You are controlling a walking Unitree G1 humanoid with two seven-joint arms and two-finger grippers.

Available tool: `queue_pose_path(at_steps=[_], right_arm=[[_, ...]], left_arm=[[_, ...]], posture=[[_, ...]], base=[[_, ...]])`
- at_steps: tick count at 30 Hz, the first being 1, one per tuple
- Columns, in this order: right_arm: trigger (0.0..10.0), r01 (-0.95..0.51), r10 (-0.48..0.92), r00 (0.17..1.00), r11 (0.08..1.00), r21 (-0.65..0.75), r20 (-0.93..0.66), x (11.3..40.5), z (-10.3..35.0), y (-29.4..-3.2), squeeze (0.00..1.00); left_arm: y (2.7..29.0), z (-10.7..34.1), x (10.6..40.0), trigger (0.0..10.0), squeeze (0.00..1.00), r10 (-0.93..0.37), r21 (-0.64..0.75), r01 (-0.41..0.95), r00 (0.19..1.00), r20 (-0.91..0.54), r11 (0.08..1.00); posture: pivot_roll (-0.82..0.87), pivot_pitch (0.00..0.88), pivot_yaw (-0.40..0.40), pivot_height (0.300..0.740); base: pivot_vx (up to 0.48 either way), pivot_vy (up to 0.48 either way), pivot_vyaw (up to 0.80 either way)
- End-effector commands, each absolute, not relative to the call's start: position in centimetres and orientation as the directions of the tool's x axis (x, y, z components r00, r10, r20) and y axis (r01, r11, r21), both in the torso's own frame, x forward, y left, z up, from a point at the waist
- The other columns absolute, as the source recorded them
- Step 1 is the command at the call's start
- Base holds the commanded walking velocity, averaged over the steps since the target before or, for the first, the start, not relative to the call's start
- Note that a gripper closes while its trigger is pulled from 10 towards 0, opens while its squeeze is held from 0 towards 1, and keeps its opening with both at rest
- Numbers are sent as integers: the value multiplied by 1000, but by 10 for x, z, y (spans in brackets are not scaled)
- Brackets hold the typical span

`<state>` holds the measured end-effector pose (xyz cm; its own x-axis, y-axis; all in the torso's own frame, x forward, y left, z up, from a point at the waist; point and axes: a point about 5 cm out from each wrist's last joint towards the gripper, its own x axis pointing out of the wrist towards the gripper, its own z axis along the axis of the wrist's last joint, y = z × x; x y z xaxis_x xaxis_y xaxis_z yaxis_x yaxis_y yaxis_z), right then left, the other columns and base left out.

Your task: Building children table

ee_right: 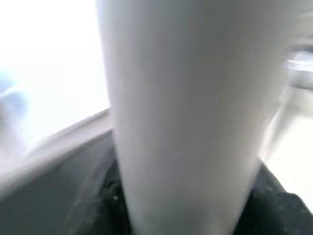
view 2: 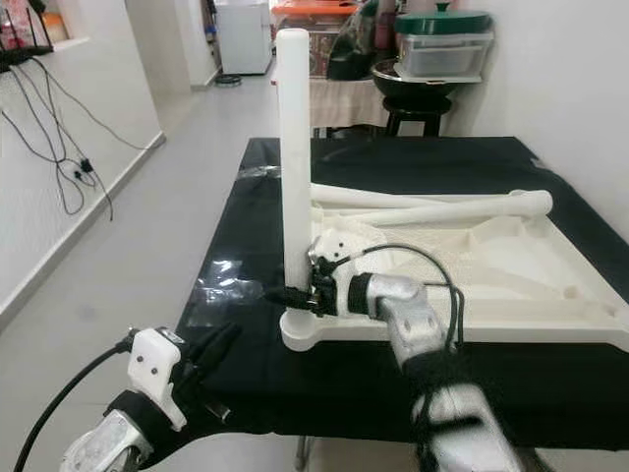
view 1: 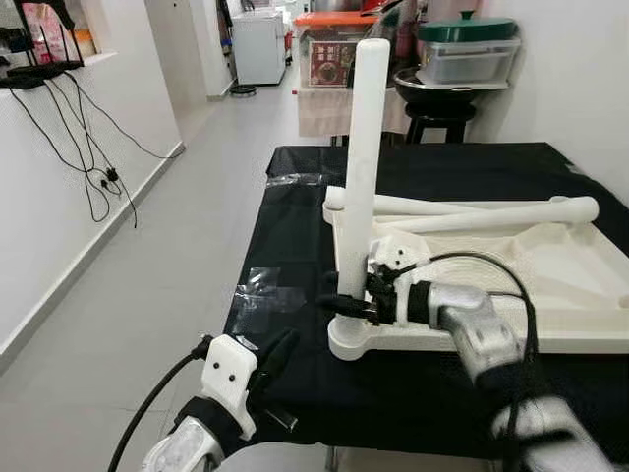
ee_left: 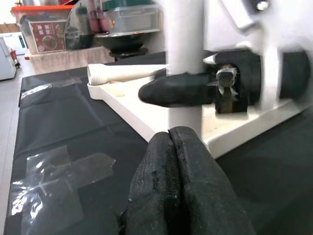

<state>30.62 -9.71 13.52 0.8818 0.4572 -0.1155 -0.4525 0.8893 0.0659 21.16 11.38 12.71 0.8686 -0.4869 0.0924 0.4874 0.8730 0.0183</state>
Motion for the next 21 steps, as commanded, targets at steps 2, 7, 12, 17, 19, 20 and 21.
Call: queue_pose_path(at_steps=[2,7,12,17,19,20,21], right_arm=[[0,-323,325,897,945,58,-300,285,112,-96,0],[0,-410,393,883,912,-11,-257,298,115,-84,0],[10000,-386,364,894,922,-37,-261,306,113,-88,0],[10000,-327,306,917,944,-45,-255,295,124,-91,1000],[10000,-329,308,921,943,-52,-238,291,128,-97,1000],[10000,-336,315,922,940,-58,-225,290,130,-101,1000],[10000,-346,328,925,936,-66,-194,287,132,-108,1000]], left_arm=[[118,126,212,10000,0,-489,18,489,869,81,872],[120,123,216,10000,0,-499,10,499,864,70,866],[121,122,217,10000,0,-483,21,483,873,67,875],[121,122,220,10000,0,-475,13,475,878,58,880],[121,121,221,10000,0,-473,-3,474,880,52,881],[122,121,222,10000,0,-472,-14,473,880,47,881],[121,121,223,10000,0,-489,-31,491,871,44,871]], posture=[[9,30,38,740],[33,0,20,740],[31,0,26,740],[13,0,29,740],[0,0,32,740],[-3,0,32,740],[-9,0,33,740]], base=[[0,0,0],[0,0,0],[0,0,0],[0,0,0],[0,0,0],[0,0,0],[0,0,0]])
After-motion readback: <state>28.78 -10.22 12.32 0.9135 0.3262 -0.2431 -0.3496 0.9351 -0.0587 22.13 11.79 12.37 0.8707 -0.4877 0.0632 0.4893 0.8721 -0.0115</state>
